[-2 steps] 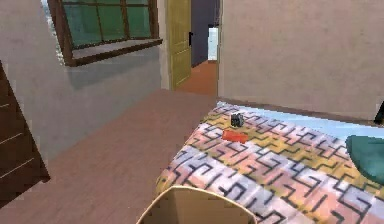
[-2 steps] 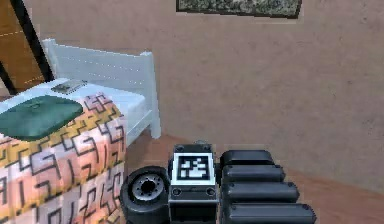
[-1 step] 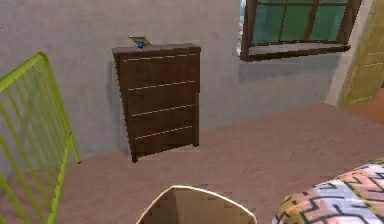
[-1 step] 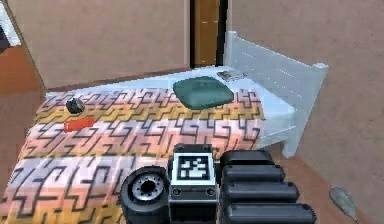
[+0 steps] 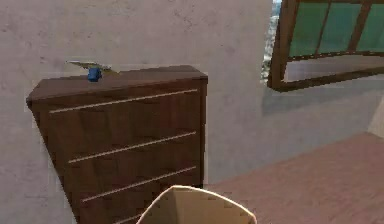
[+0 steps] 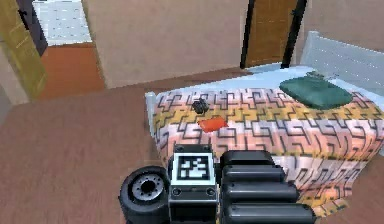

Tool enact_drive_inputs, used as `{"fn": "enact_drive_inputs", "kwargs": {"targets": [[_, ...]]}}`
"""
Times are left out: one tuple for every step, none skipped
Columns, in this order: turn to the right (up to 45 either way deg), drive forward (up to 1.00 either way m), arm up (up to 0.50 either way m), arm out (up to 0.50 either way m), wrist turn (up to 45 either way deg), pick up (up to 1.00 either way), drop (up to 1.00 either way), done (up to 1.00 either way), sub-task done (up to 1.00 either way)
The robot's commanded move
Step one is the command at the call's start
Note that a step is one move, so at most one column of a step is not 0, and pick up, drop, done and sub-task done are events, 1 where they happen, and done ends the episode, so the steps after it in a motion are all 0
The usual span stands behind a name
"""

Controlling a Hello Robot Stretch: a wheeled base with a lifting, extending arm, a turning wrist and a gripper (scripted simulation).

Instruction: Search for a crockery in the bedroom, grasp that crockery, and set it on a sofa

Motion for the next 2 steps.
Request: {"fn": "enact_drive_inputs", "kwargs": {"targets": [[15.0, 0.00, 0.00, 0.00, 0.0, 0.00, 0.00, 0.00, 0.00], [0.0, 0.40, 0.00, 0.00, 0.0, 0.00, 0.00, 0.00, 0.00]]}}
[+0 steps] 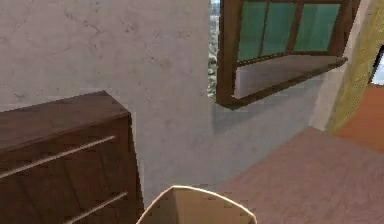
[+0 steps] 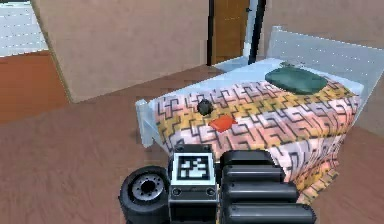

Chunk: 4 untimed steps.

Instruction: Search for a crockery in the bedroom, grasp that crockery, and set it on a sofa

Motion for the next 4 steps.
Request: {"fn": "enact_drive_inputs", "kwargs": {"targets": [[45.0, 0.00, 0.00, 0.00, 0.0, 0.00, 0.00, 0.00, 0.00], [6.0, 0.00, 0.00, 0.00, 0.0, 0.00, 0.00, 0.00, 0.00], [0.0, 0.75, 0.00, 0.00, 0.0, 0.00, 0.00, 0.00, 0.00], [24.0, 0.00, 0.00, 0.00, 0.0, 0.00, 0.00, 0.00, 0.00]]}}
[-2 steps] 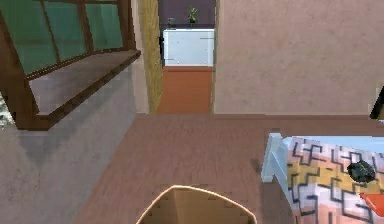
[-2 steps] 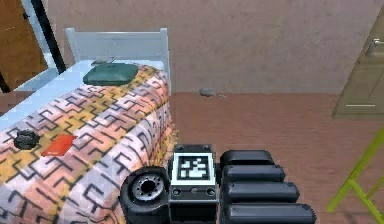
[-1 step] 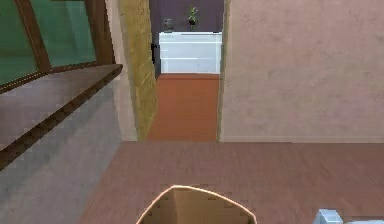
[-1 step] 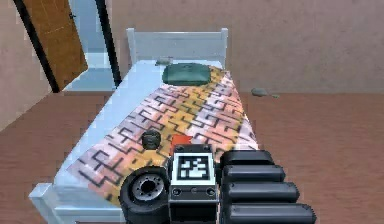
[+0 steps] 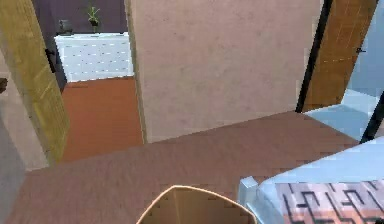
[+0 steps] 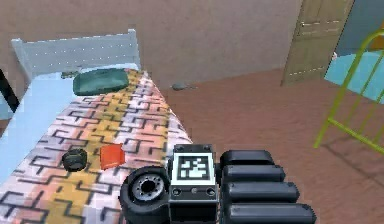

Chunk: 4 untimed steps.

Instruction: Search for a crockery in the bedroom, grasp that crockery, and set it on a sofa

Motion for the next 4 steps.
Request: {"fn": "enact_drive_inputs", "kwargs": {"targets": [[0.0, 1.00, 0.00, 0.00, 0.0, 0.00, 0.00, 0.00, 0.00], [0.0, 0.30, 0.00, 0.00, 0.0, 0.00, 0.00, 0.00, 0.00], [45.0, 0.00, 0.00, 0.00, 0.0, 0.00, 0.00, 0.00, 0.00], [6.0, 0.00, 0.00, 0.00, 0.0, 0.00, 0.00, 0.00, 0.00]]}}
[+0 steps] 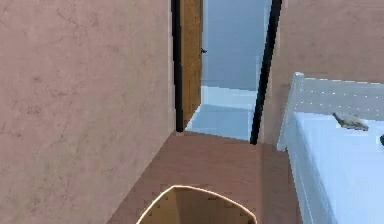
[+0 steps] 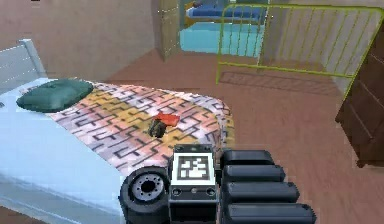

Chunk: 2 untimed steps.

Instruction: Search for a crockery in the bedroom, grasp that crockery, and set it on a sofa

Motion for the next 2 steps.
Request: {"fn": "enact_drive_inputs", "kwargs": {"targets": [[0.0, 1.00, 0.00, 0.00, 0.0, 0.00, 0.00, 0.00, 0.00], [3.0, 0.00, 0.00, 0.00, 0.0, 0.00, 0.00, 0.00, 0.00]]}}
